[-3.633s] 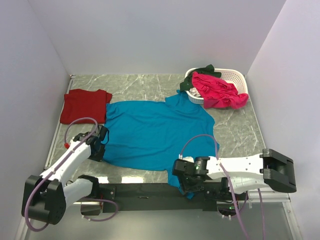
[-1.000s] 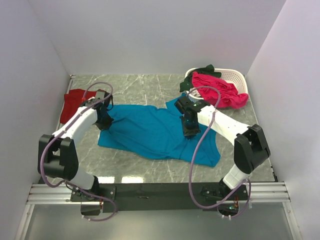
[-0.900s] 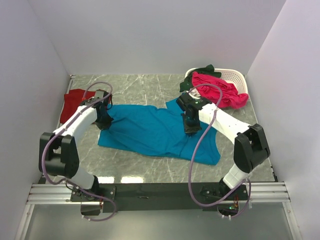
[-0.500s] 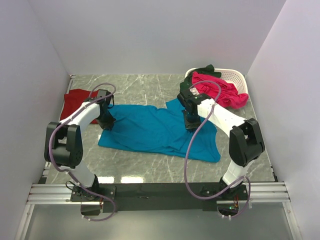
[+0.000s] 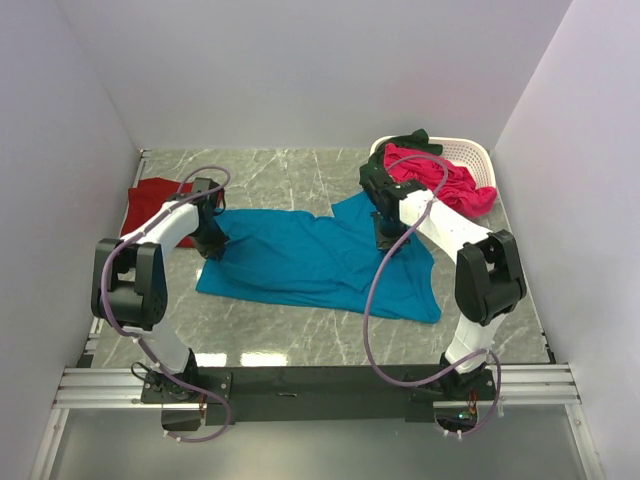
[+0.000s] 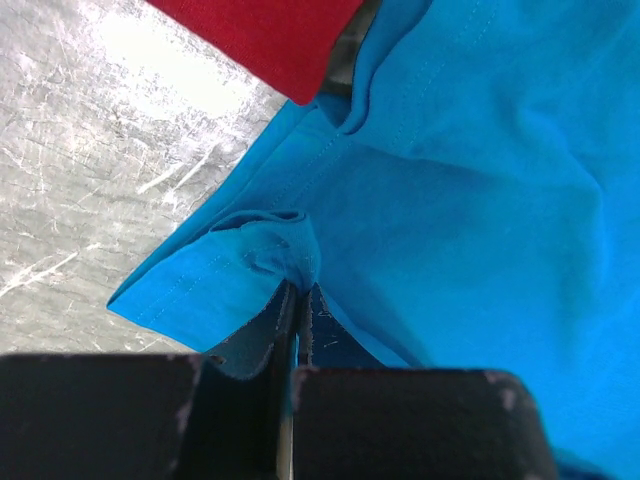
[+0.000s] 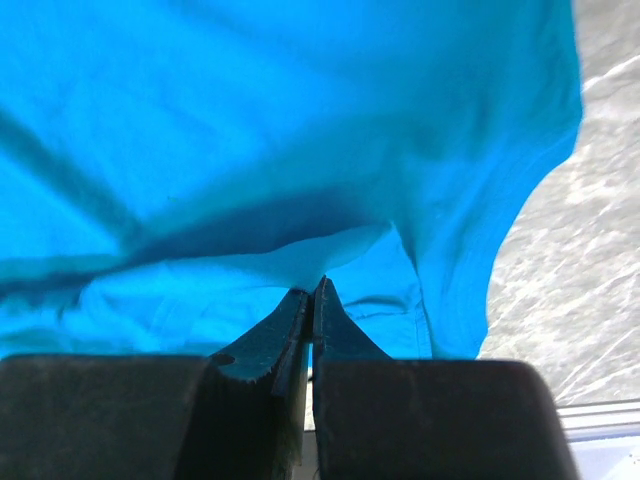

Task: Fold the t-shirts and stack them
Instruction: Fold the tshirt

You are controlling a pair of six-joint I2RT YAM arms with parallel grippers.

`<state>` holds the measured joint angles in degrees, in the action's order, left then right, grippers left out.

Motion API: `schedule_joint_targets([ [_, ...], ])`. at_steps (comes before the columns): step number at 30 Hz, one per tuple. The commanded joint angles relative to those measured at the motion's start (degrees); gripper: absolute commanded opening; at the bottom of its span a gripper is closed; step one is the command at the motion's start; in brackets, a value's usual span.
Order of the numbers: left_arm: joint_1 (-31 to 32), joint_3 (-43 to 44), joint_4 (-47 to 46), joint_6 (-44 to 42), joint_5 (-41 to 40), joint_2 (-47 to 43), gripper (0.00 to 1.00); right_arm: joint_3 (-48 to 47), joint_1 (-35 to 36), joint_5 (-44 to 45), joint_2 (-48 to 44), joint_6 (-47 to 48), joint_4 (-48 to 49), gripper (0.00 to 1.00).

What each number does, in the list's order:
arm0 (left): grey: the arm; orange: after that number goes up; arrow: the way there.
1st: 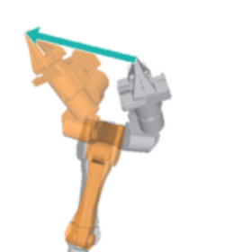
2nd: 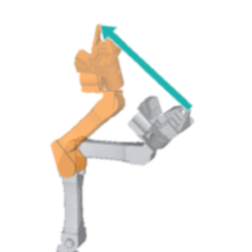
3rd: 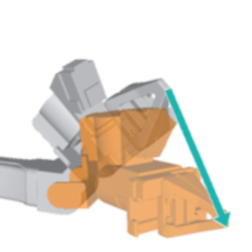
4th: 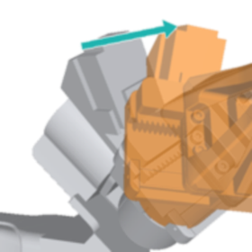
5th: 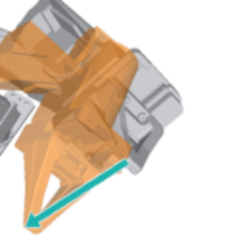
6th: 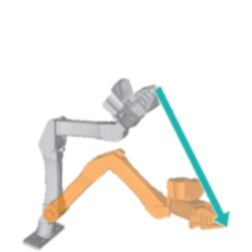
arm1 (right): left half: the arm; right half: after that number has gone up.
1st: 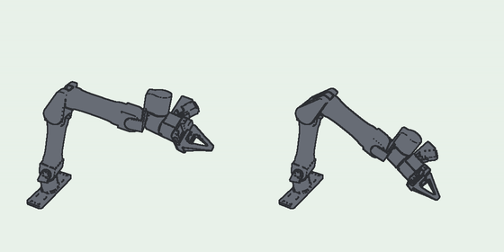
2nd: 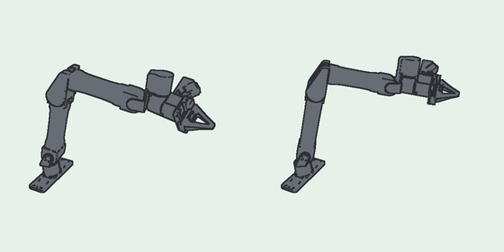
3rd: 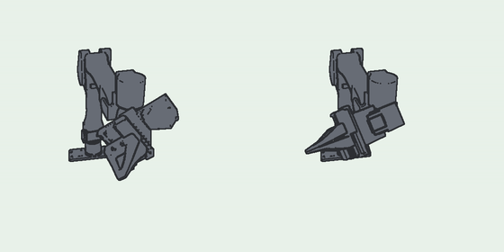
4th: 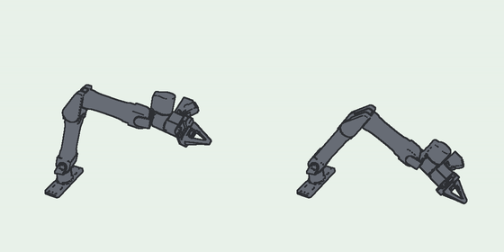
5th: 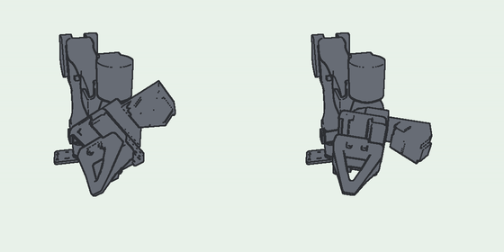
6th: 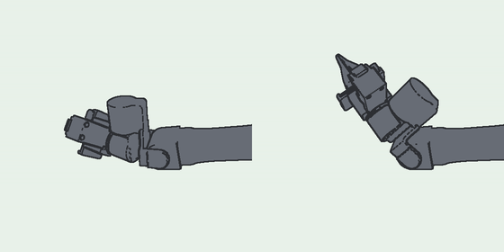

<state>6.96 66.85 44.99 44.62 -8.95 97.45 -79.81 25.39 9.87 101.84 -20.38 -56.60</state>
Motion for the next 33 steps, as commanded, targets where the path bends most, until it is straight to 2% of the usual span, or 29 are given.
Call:
schedule_joint_targets([
  [1, -0.3, 1.6, -0.9, -1.2, 0.9, 0.0, 0.01, -3.3, -1.2, 2.1, 0.6, 1.3, 0.1, 0.00],
  [11, -0.3, 3.1, -0.8, -1.9, 1.7, 1.8, 0.01, -5.0, -2.5, 3.1, 4.0, 2.2, 0.3, 0.00],
  [20, -0.3, 3.6, -1.3, -2.9, 1.0, 0.8, 0.01, -5.4, -4.8, 3.9, 3.3, 2.0, 1.4, 0.00],
  [22, -0.3, 2.8, -1.7, -2.9, 0.4, -0.5, 0.16, -6.1, -5.6, 2.7, 3.4, 2.2, 1.7, 0.01],
  [23, -0.3, 2.6, -2.0, -2.8, 0.2, -0.9, 0.30, -6.3, -5.9, 1.8, 3.4, 2.3, 2.1, 0.04],
  [25, -0.3, 1.7, -2.8, -3.0, -0.3, -3.0, 0.46, -7.0, -6.9, -0.8, 3.5, 2.2, 2.5, 0.19],
  [26, -0.3, 1.5, -3.1, -3.0, -0.5, -3.7, 0.66, -7.3, -7.2, -1.5, 3.4, 2.1, 2.8, 0.26],
  [27, -0.3, 1.1, -3.2, -3.0, -1.2, -5.2, 0.79, -7.8, -7.5, -2.5, 3.3, 1.9, 2.8, 0.39],
  [29, -0.3, 0.7, -2.8, -2.8, -2.4, -6.8, 0.95, -8.1, -8.1, -2.7, 2.4, 1.8, 2.3, 0.47],
  [33, -0.3, -3.5, -2.5, -2.6, -4.5, -12.1, 0.98, -3.4, -8.4, -1.8, -1.9, 1.6, 1.8, 0.54],
])
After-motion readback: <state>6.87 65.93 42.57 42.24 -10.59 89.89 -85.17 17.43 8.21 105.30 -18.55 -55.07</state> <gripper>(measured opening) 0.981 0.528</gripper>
